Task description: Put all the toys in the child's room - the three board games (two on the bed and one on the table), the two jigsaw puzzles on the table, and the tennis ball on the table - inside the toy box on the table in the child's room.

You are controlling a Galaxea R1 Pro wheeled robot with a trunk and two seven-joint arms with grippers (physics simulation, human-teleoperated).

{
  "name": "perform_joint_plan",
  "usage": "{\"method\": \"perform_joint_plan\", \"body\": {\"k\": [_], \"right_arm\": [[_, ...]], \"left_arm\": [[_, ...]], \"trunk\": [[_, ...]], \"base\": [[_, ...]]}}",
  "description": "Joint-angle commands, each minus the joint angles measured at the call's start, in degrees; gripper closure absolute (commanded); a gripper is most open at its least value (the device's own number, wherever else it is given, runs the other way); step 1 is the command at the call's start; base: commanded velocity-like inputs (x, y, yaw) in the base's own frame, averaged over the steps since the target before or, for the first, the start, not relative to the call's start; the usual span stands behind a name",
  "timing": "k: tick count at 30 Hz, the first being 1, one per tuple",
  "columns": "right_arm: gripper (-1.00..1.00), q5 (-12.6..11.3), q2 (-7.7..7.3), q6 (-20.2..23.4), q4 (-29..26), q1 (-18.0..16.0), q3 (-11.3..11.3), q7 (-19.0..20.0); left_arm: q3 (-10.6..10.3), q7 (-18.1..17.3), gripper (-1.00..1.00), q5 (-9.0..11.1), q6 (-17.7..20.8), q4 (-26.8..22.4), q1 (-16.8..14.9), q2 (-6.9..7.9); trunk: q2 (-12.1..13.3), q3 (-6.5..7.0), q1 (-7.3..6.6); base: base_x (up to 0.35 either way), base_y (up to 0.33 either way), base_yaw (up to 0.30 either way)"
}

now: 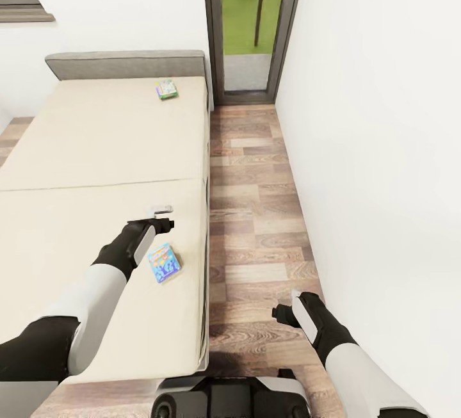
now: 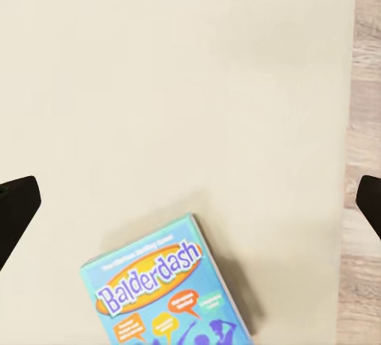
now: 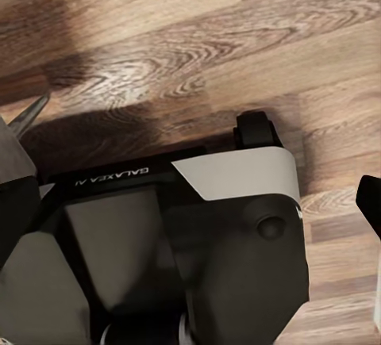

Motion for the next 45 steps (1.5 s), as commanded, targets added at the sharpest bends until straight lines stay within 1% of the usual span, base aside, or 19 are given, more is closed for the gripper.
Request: {"method": "perform_joint_plan", "body": {"k": [1, 29, 45], "right_arm": [[-1.00, -0.6, 0.02, 0.2, -0.1, 0.0, -0.1, -0.5], [-1.00, -0.6, 0.09, 0.1, -0.1, 0.0, -0.1, -0.6], [-1.00, -0.6, 0.02, 0.2, -0.1, 0.0, -0.1, -0.6]], "left_arm": [[-0.1, 0.4, -1.00, 0.6, 0.3, -0.1, 0.0, 0.01], [-0.3, 0.1, -1.00, 0.6, 0.2, -0.1, 0.0, 0.25], [-0.4, -0.1, -1.00, 0.6, 0.2, -0.1, 0.0, 0.02]], "trunk": [[-0.1, -0.17, 0.03], [-0.1, -2.81, 0.03], [-0.1, -4.31, 0.03]], "base": [[0.000, 0.000, 0.000], [0.000, 0.000, 0.000], [0.000, 0.000, 0.000]]}}
